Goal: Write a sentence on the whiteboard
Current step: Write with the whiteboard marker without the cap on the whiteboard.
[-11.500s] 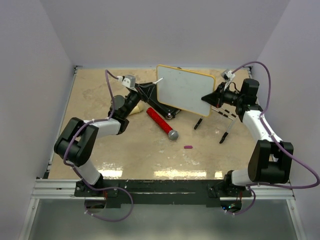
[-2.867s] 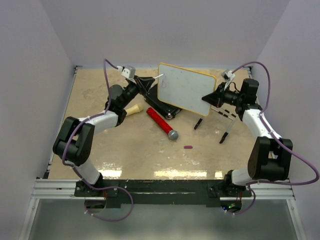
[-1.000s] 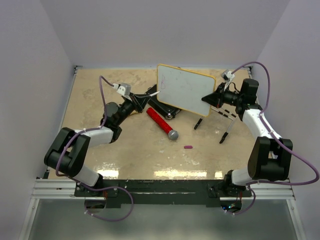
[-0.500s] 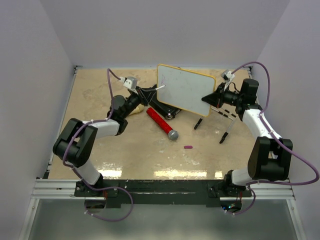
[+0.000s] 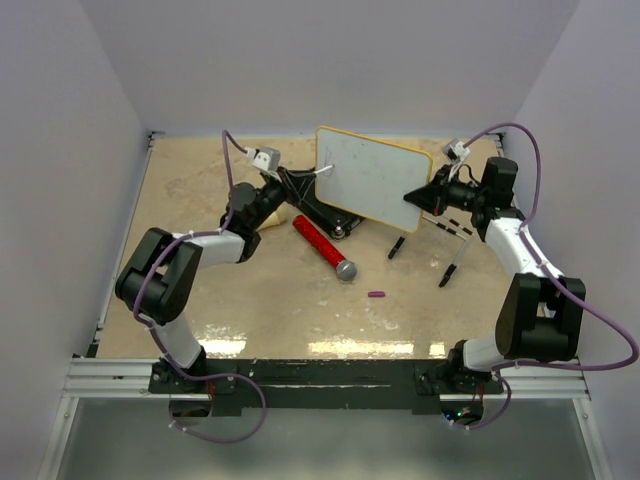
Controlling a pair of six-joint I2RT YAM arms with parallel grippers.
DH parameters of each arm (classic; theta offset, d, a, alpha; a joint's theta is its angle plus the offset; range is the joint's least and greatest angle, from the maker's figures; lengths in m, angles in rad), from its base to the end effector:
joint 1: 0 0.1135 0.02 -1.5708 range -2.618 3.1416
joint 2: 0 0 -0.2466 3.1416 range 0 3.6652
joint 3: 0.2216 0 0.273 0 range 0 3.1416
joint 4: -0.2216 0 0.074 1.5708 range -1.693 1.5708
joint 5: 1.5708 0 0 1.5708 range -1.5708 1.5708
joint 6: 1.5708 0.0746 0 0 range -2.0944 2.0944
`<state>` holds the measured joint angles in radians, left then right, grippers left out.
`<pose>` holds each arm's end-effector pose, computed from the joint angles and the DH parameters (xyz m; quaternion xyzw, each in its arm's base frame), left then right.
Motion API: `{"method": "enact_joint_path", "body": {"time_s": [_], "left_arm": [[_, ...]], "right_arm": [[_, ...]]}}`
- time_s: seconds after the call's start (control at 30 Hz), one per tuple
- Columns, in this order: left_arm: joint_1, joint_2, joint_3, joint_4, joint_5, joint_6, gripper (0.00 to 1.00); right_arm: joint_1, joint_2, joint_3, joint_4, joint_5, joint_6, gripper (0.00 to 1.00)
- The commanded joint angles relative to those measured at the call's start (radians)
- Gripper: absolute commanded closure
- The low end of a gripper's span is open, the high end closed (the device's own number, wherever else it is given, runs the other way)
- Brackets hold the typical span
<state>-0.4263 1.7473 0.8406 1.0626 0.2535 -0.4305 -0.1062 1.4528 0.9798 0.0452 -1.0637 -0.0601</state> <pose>0.3739 -0.1904 0.2062 0.0947 0.6449 -0.3879 0.6517 0.3606 0.0271 0.2447 -0.2575 0.7310 0.3863 0.5000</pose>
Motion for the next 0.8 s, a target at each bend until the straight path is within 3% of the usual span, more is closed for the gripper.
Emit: {"method": "enact_joint_path", "body": {"time_s": [0.0, 0.77], "left_arm": [[-0.002, 0.011, 0.046, 0.0, -0.022, 0.039, 1.0], [-0.003, 0.027, 0.037, -0.084, 0.01, 0.053, 1.0]], "right_arm": [[0.007, 0.011, 0.031, -0.021, 0.001, -0.029, 1.0], [0.007, 0.006, 0.031, -0.019, -0.002, -0.024, 1.0]]}}
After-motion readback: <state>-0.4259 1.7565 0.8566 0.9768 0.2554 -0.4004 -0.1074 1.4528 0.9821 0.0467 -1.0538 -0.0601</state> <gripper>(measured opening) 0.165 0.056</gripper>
